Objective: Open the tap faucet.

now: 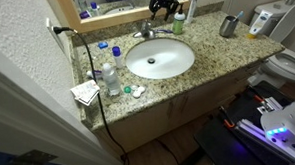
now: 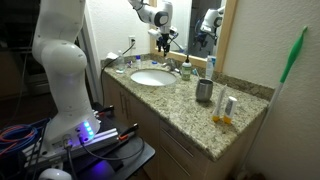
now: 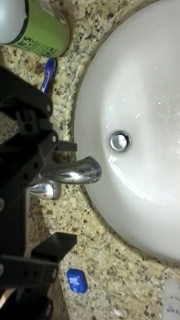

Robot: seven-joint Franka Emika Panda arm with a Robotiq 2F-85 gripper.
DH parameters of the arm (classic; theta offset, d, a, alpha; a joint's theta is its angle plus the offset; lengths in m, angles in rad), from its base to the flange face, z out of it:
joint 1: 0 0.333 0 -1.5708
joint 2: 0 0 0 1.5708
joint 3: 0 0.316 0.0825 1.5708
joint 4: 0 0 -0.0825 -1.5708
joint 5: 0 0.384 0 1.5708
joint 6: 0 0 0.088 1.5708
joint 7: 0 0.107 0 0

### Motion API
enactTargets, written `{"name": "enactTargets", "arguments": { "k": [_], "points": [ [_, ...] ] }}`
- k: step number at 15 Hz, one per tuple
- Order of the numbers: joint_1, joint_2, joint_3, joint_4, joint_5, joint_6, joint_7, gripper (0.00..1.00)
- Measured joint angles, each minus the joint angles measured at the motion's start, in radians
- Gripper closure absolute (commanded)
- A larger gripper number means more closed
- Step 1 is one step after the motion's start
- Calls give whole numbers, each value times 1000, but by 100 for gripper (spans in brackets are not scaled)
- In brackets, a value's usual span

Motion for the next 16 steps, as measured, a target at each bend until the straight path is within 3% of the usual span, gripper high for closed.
{"name": "enactTargets", "arguments": {
  "k": [4,6,16],
  "points": [
    [46,103,-37,66,-69,53,75,0],
    [66,152,-53,113,-91,84,102,27],
    [128,286,-113,288,-146,105,184,97]
  ]
}}
